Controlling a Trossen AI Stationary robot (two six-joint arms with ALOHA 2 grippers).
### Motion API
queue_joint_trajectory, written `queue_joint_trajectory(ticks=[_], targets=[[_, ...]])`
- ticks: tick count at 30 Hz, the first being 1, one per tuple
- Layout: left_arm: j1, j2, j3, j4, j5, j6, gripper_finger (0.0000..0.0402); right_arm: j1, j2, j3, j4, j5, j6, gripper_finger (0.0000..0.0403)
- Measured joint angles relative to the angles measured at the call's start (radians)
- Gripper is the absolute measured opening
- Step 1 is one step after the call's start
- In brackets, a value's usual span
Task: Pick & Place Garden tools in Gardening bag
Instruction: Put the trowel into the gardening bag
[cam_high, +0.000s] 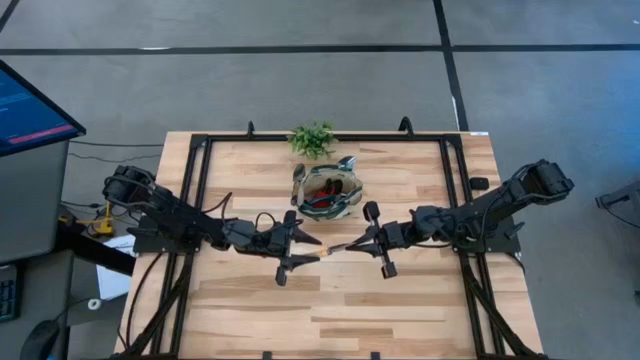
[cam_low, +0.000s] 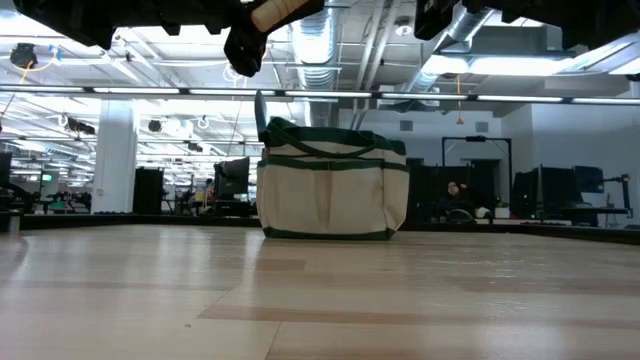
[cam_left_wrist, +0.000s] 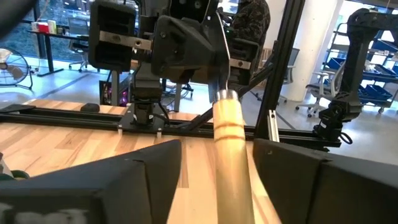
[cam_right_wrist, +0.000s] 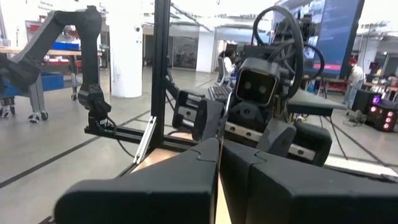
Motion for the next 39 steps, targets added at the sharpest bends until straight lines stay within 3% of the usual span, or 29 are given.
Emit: queue_joint_trajectory(ticks=[6,13,19,24,31,39], targets=[[0.007,0.0,0.0,0.0,0.001,0.0,0.022,-0.001,-0.019,0.0,-0.105,0.0,0.046,0.0],[0.022,0.0,0.0,0.0,0.002,0.0,0.0224,-0.001,-0.142,0.0,-0.418,0.006,0.152,0.0],[0.022,0.0,0.0,-0.001,0.004,0.0,0.0218,0.0,-0.291,0.0,-0.638,0.194,0.165,0.0],[0.022,0.0,0.0,-0.001,0.006,0.0,0.0214,-0.001,-0.355,0.0,-0.709,0.316,0.109,0.0],[0.021,0.0,0.0,-0.002,0.005,0.0,0.0214,-0.024,-0.313,0.007,-0.732,0.35,0.046,0.0],[0.021,0.0,0.0,-0.002,0.001,0.0,0.0214,-0.044,-0.202,0.149,-0.838,0.35,-0.054,0.0]])
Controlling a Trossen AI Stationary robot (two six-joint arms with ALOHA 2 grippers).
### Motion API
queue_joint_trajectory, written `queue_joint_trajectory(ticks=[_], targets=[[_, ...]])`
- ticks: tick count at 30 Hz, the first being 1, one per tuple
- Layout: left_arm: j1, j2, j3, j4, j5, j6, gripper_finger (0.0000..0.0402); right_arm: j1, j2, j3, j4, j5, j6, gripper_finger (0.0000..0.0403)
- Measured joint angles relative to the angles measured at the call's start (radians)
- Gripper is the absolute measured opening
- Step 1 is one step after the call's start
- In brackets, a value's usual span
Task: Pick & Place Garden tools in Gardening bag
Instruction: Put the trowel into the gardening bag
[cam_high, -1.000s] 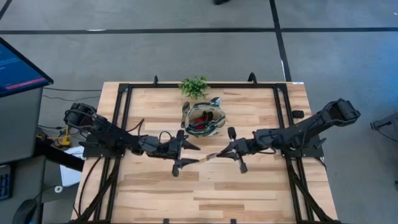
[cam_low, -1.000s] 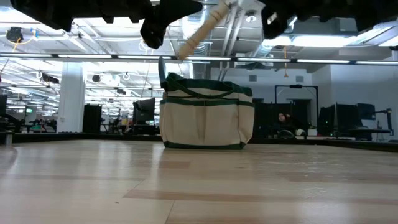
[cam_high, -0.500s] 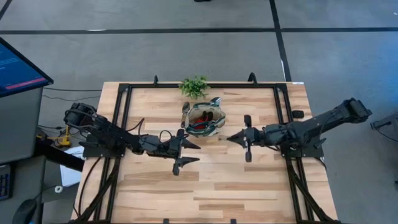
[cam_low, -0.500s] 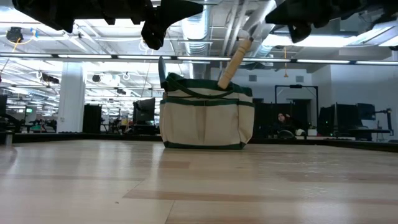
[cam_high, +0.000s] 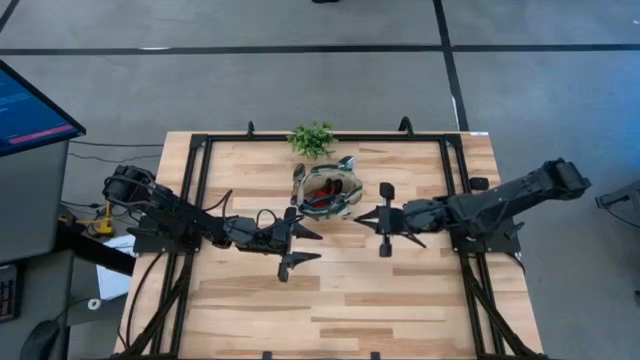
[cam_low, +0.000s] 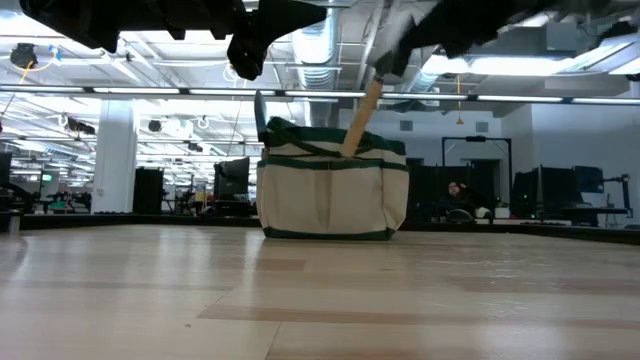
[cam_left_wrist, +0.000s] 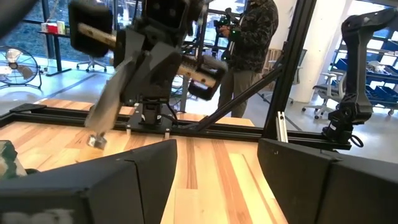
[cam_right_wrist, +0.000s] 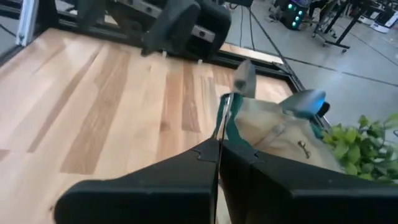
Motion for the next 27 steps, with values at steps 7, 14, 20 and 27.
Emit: queue_joint_trajectory(ticks=[7,14,20,27], targets=[[0.0,0.0,0.0,0.0,0.0,0.0,0.0214,-0.038,0.051,0.118,-0.125,-0.01,-0.041,0.0],[0.0,0.0,0.0,0.0,0.001,0.0,0.0214,-0.097,0.071,0.133,-0.205,-0.089,0.012,0.0],[0.0,0.0,0.0,-0.001,0.001,0.0,0.0214,-0.146,0.07,0.133,-0.24,-0.168,0.051,0.0],[0.0,0.0,0.0,-0.001,0.002,0.0,0.0214,-0.209,0.087,0.133,-0.242,-0.249,0.051,0.0]])
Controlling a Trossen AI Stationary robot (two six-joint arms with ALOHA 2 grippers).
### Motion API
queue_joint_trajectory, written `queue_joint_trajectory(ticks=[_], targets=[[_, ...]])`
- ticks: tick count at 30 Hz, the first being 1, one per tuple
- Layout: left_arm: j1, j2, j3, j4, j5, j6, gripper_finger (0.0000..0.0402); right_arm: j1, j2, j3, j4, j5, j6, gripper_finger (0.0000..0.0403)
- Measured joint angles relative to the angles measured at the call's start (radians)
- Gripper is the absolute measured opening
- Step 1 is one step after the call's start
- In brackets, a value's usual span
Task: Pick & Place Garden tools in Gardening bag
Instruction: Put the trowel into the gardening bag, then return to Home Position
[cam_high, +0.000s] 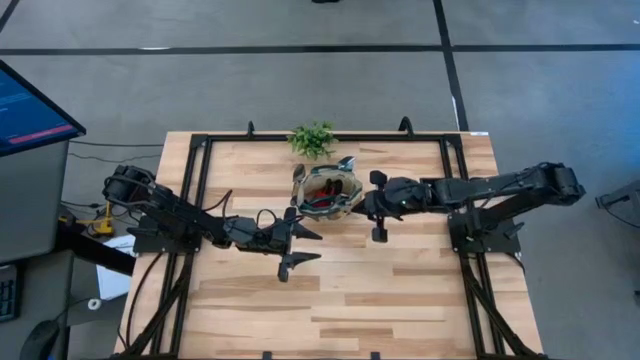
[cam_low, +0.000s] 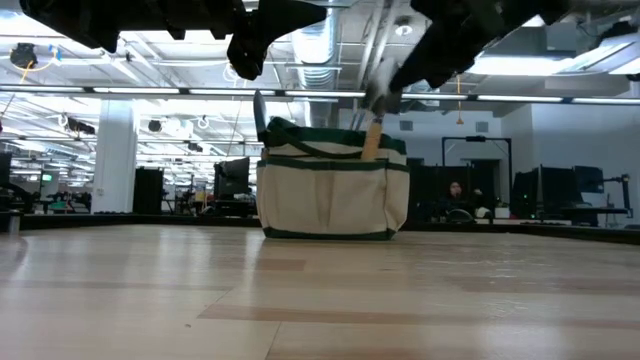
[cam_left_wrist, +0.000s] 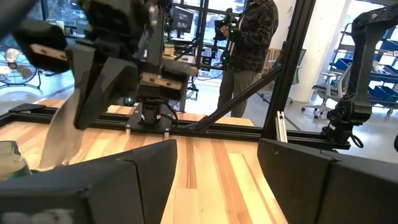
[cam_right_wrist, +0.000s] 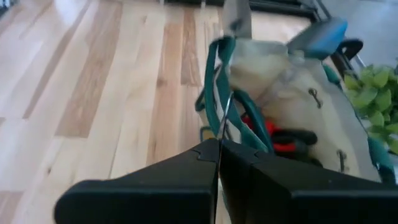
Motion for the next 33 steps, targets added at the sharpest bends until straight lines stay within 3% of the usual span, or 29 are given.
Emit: queue_joint_trajectory(ticks=[5,12,23,27,33], targets=[[0.0,0.0,0.0,0.0,0.002,0.0,0.0214,-0.031,0.06,-0.002,-0.004,-0.071,-0.014,0.0],[0.0,0.0,0.0,-0.009,0.001,0.0,0.0214,-0.053,0.179,0.0,0.092,-0.078,-0.019,0.0],[0.0,0.0,0.0,-0.009,-0.002,0.0,0.0214,-0.058,0.189,-0.001,0.106,-0.078,-0.026,0.0006],[0.0,0.0,0.0,-0.009,-0.002,0.0,0.0214,-0.059,0.143,-0.003,0.097,-0.077,-0.029,0.0033],[0.0,0.0,0.0,-0.009,-0.002,0.0,0.0214,-0.055,0.063,-0.002,0.097,-0.077,-0.068,0.0106]])
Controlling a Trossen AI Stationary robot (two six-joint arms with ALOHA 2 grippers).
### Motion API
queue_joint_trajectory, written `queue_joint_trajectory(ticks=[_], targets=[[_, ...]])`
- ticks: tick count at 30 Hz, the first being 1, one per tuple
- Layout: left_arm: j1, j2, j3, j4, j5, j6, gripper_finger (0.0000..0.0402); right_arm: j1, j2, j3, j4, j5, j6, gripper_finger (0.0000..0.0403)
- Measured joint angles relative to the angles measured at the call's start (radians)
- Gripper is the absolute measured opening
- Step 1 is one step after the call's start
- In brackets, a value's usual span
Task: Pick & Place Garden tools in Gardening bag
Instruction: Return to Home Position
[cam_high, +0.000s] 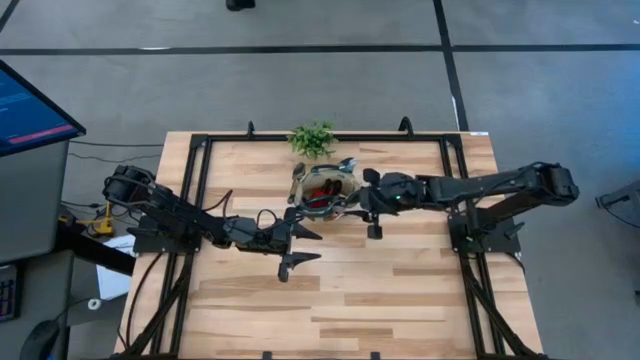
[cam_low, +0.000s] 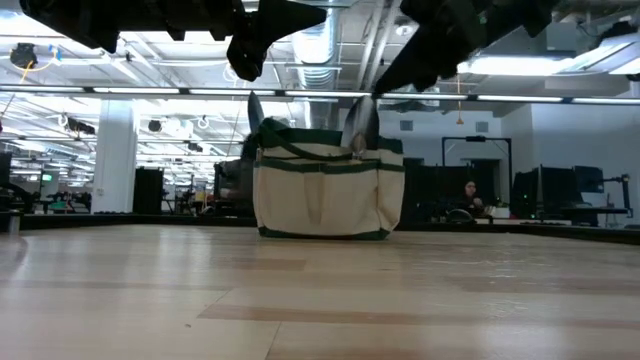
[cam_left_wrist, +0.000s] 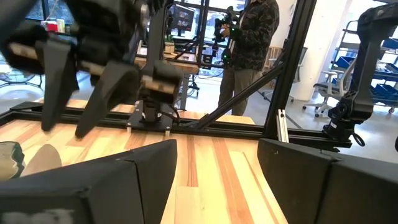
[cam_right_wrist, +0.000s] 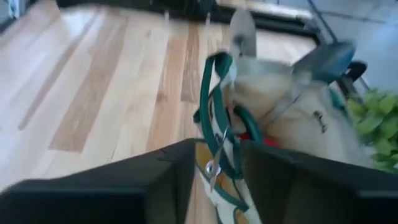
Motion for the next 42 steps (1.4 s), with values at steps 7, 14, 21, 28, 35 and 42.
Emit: queue_joint_trajectory(ticks=[7,14,21,28,35,42], targets=[[0.0,0.0,0.0,0.001,0.0,0.0,0.0214,0.009,-0.137,0.001,-0.005,0.0,0.037,0.0161],[0.0,0.0,0.0,0.004,0.001,0.002,0.0209,0.068,-0.292,0.002,-0.075,-0.028,0.076,0.0101],[-0.001,-0.032,-0.002,0.002,0.007,0.111,0.0126,0.161,-0.341,0.002,-0.108,-0.026,0.049,0.0007],[-0.064,-0.298,-0.002,-0.262,0.004,0.203,0.0011,0.211,-0.383,0.001,-0.132,-0.023,0.01,0.0002],[-0.126,-0.556,-0.112,-0.445,-0.124,0.236,0.0002,0.217,-0.442,0.001,-0.145,-0.022,-0.003,0.0001],[-0.154,-0.794,-0.313,-0.427,-0.064,0.26,0.0001,0.217,-0.542,-0.065,-0.106,0.015,-0.026,0.0]])
